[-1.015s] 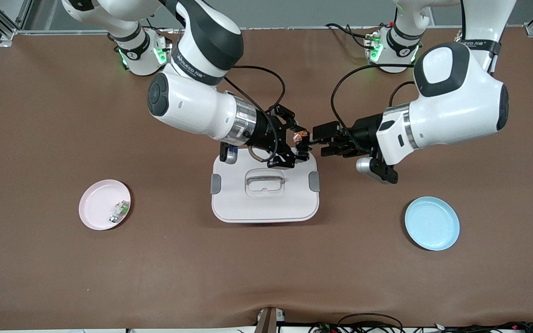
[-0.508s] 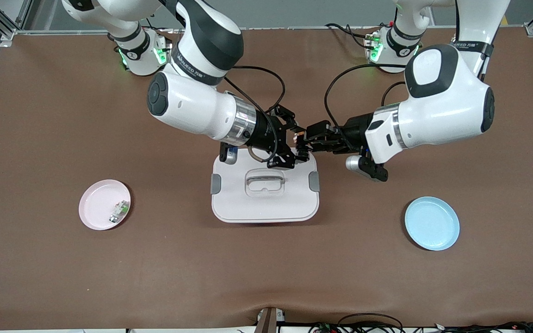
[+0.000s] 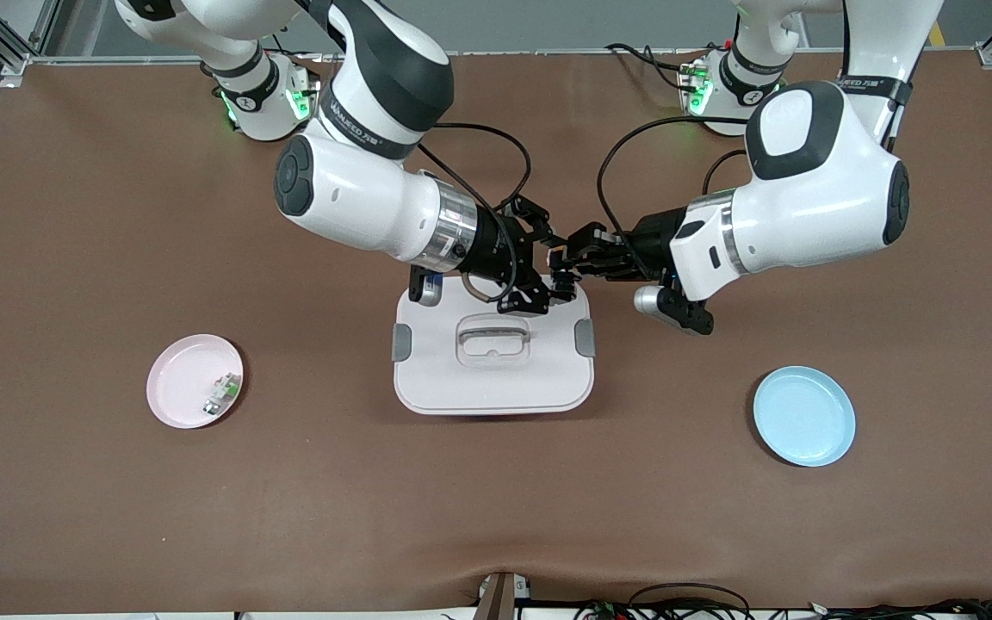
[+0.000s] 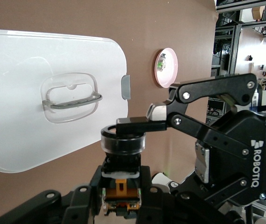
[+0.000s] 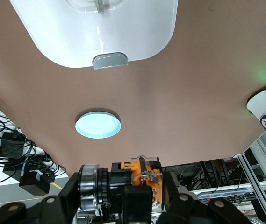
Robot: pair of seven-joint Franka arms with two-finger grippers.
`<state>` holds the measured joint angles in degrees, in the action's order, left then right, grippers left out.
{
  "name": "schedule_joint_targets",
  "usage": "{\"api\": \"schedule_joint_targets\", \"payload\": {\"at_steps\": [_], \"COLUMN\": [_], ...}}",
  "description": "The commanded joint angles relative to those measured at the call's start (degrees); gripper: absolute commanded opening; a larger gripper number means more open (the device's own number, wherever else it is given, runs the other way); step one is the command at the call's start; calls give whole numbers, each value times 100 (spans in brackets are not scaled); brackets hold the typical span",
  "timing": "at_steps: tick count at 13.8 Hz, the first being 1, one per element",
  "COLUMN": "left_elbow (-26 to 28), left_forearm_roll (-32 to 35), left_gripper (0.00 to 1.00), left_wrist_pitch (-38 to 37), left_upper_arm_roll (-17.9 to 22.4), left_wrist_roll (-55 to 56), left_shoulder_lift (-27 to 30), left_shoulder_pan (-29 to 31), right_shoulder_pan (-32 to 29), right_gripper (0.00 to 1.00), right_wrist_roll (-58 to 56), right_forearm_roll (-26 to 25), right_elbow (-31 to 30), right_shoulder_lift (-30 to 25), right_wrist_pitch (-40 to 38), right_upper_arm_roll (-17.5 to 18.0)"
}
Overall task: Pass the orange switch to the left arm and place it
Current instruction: 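Grasp the switch with the left gripper beside the right gripper, then open the right gripper and withdraw while the left gripper carries the switch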
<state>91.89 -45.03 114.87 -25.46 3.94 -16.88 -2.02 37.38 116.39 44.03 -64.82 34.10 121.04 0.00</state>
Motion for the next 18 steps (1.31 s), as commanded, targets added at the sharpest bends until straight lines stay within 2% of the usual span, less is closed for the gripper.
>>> {"api": "schedule_joint_targets", "payload": {"at_steps": [1,3,4,5,10,13,14,16,18], "left_elbow": [31,31,31,14,-4,-4,-4,5,22], "left_forearm_roll": [-50,-32,90,291,652,1572,2011,2357,2673], "left_gripper": [0,0,0,0,0,0,0,0,0], "left_wrist_pitch": [53,9,9,9,9,-70,-105,-210,-560], "left_upper_arm_roll": [-21,-12,-3,-12,32,41,41,41,41], "left_wrist_roll": [-52,-43,-34,-34,-43,-34,-34,-52,-471], "left_shoulder_lift": [27,36,53,45,44,62,62,45,36], "left_shoulder_pan": [9,53,53,70,123,210,211,342,517], "right_shoulder_pan": [94,94,94,94,94,86,77,86,94], "right_gripper": [0,0,40,99,100,100,100,100,100], "right_wrist_roll": [104,104,112,121,121,25,-228,-991,-1975], "right_forearm_roll": [97,97,97,97,97,28,-243,-1199,-1676], "right_elbow": [171,171,171,171,171,171,154,154,119], "right_shoulder_lift": [97,97,97,97,88,80,27,-8,-130], "right_wrist_pitch": [25,60,69,69,52,-9,-88,-701,-1308], "right_upper_arm_roll": [-70,-70,-70,-70,-70,-87,-105,-61,-70]}}
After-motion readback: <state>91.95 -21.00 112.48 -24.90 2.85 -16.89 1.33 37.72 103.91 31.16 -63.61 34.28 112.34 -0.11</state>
